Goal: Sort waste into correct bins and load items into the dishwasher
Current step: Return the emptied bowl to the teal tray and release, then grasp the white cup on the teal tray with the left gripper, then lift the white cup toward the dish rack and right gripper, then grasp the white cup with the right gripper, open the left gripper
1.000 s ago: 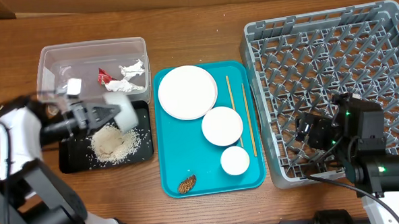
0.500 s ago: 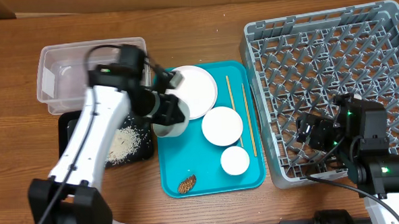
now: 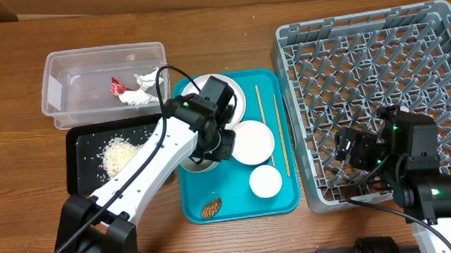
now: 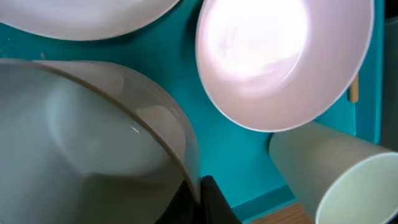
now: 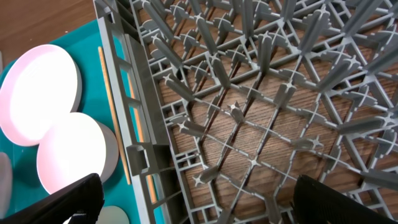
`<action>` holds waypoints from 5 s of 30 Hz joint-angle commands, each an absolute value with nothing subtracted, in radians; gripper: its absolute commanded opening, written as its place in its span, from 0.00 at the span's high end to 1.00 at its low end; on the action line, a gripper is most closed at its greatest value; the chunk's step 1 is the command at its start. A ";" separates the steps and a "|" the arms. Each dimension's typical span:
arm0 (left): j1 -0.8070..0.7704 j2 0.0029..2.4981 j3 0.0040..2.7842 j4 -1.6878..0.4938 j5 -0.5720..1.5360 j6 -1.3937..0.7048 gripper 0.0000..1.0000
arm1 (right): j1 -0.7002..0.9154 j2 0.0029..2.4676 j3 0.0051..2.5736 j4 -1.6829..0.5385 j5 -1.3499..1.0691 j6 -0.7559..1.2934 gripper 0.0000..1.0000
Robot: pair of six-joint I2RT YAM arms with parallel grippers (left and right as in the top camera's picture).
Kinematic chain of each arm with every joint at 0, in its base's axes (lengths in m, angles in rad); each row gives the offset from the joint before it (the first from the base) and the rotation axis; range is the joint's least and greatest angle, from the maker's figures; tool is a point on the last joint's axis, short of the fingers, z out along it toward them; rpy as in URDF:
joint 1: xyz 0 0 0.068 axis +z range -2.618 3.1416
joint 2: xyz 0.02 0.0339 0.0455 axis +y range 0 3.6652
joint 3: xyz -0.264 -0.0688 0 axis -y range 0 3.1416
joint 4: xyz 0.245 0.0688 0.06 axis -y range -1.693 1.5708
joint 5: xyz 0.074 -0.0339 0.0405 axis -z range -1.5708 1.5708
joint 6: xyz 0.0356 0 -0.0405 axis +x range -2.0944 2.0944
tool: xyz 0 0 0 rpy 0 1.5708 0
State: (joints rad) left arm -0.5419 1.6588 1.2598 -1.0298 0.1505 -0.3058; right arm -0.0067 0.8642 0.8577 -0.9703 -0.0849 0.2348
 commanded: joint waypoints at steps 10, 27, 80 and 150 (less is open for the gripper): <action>-0.543 1.660 1.223 -0.965 0.174 -0.336 0.83 | -0.011 0.861 0.892 -0.968 -0.076 0.228 0.00; -0.685 1.661 1.364 -0.959 0.382 -0.183 0.38 | -0.011 0.861 0.892 -0.967 -0.076 0.228 0.00; -0.643 1.640 1.327 -0.978 0.301 -0.281 0.96 | -0.011 0.861 0.892 -0.968 0.009 0.293 0.00; -0.441 1.664 1.447 -0.387 1.297 -0.574 0.96 | -0.144 1.124 0.893 -0.071 -1.569 0.000 0.18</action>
State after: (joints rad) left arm -0.4324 1.6562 1.4349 -0.3920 1.2972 -0.5560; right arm -0.1440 1.1225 0.8696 -0.0757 -1.5364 0.0002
